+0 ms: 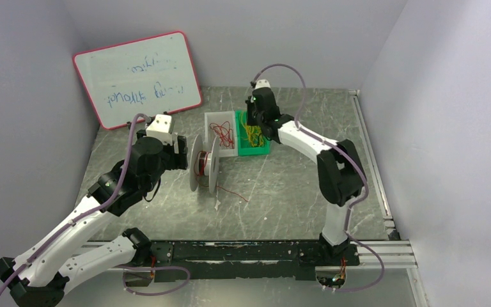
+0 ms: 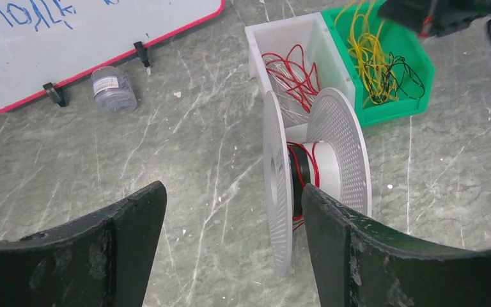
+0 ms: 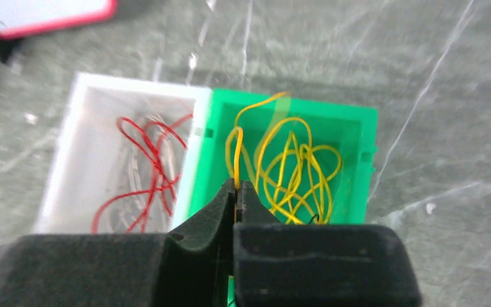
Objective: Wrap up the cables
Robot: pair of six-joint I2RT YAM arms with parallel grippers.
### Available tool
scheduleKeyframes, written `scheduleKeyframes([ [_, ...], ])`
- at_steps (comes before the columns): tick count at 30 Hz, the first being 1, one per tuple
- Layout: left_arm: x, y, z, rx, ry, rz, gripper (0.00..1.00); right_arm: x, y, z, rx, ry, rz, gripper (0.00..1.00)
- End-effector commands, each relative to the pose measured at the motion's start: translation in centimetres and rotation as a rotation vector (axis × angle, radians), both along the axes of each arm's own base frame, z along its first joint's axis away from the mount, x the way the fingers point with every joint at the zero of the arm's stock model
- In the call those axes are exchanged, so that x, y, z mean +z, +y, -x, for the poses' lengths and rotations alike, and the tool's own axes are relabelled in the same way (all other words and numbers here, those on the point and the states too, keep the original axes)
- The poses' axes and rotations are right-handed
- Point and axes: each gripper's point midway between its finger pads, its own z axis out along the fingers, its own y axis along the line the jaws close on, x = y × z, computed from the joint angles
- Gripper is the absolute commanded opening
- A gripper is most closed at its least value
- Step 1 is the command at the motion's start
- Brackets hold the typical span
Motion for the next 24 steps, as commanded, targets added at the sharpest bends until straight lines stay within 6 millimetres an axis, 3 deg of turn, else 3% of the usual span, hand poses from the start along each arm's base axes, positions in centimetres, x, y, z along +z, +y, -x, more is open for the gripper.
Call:
scheduleKeyframes([
  [1,0.7,0.1,-0.2,0.006,-0.032,0.014,0.82,7.6,-0.5,-0.5,-0.024,-0.186,-0.08,0.0],
  [24,0.6,0.0,-0.1,-0.002,-0.028,0.016,0.81,29.3,-1.9,3.5,-0.027,-0.586,-0.277,0.0],
])
